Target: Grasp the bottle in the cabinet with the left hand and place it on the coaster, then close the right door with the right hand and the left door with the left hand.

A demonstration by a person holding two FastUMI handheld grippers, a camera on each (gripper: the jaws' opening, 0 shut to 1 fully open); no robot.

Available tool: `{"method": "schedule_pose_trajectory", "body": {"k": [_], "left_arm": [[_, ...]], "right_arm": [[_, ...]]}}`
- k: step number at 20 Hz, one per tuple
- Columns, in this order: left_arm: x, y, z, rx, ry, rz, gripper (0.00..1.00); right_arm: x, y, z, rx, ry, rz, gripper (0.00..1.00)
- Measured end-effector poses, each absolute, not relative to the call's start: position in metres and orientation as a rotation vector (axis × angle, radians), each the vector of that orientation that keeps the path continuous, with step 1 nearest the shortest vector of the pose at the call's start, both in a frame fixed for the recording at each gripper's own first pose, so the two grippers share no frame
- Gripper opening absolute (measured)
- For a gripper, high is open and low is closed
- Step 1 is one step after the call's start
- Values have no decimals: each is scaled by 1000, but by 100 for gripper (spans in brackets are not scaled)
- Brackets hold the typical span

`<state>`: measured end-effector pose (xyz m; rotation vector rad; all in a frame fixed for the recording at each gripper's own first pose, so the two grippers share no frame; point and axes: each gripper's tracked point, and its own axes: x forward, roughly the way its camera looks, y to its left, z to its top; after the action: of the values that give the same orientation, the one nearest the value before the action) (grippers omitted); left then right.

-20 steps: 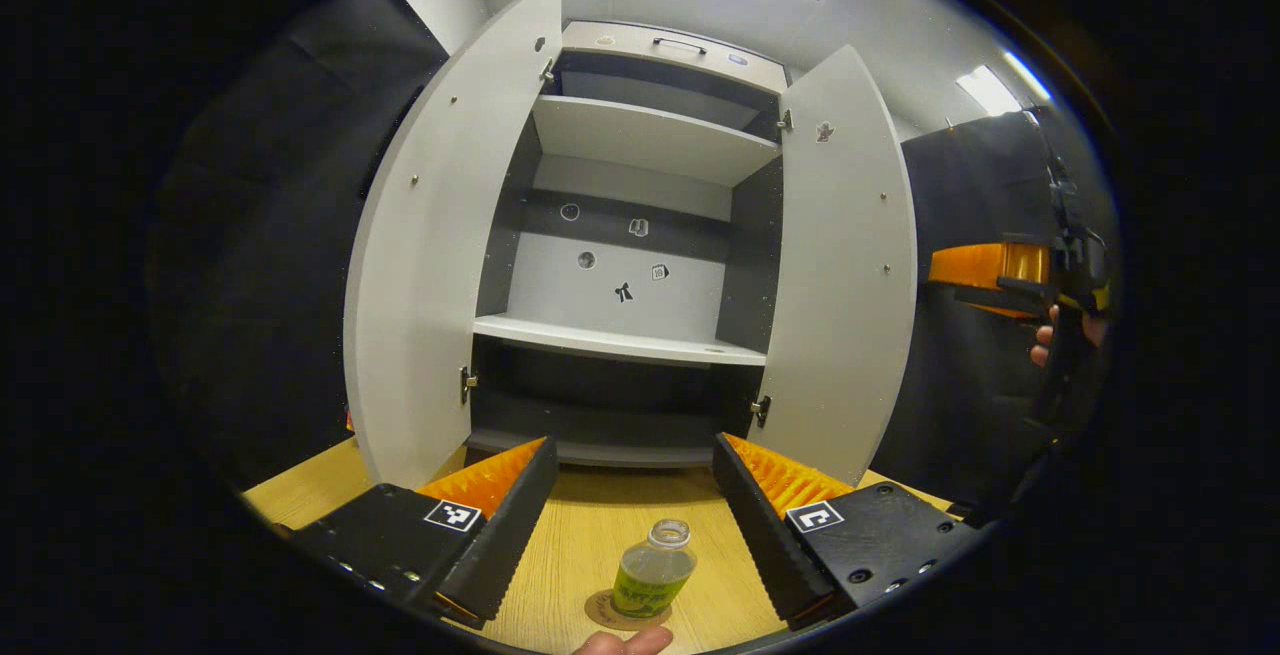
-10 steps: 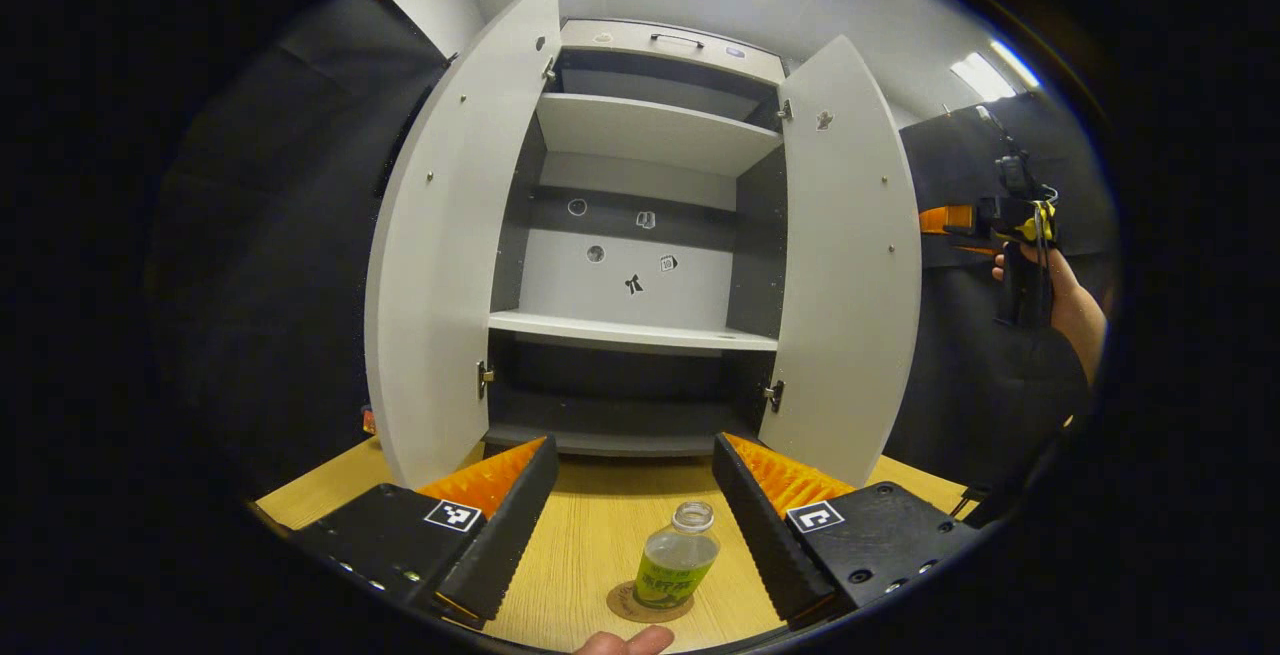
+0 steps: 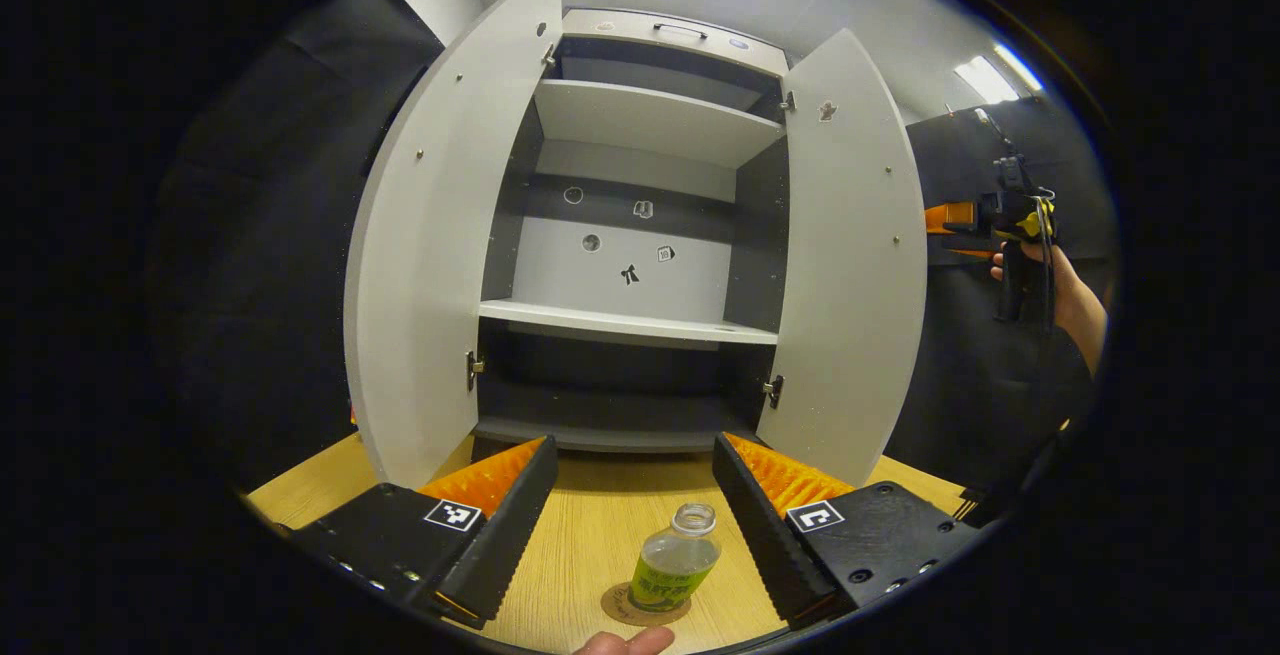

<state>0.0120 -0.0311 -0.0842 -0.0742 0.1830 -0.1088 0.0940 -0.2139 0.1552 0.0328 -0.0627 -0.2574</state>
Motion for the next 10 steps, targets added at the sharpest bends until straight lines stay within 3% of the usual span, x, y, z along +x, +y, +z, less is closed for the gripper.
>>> {"method": "schedule_pose_trajectory", "body": {"k": [8, 10], "left_arm": [[17, -26, -83, -66, 181, -99, 95], [18, -21, -79, -64, 171, -91, 95]], "right_arm": [[103, -160, 154, -46, -68, -138, 98], [113, -138, 150, -47, -57, -77, 93]]}}
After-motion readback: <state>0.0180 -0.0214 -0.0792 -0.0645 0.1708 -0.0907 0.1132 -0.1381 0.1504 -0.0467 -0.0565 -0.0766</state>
